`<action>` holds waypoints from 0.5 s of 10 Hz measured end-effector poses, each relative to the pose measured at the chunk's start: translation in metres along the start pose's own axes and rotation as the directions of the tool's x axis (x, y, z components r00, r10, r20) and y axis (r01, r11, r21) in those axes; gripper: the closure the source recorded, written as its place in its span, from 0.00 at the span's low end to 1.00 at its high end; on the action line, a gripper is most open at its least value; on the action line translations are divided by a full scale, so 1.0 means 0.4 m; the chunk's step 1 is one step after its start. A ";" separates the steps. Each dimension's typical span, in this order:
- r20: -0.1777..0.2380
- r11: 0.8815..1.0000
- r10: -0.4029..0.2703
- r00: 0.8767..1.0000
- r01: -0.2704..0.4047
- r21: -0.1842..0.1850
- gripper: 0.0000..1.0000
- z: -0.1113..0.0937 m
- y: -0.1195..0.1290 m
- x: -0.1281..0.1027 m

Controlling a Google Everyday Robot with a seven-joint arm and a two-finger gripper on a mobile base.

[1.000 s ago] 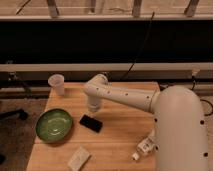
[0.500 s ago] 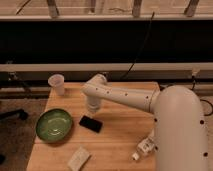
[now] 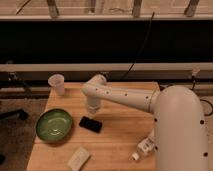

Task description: Push the eraser across the table

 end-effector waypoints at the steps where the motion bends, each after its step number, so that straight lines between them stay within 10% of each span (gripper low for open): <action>1: 0.001 1.000 -0.005 1.000 0.005 -0.001 0.99 0.000 0.002 -0.003; 5: 0.002 1.000 -0.027 1.000 0.027 -0.008 0.99 -0.001 0.009 -0.010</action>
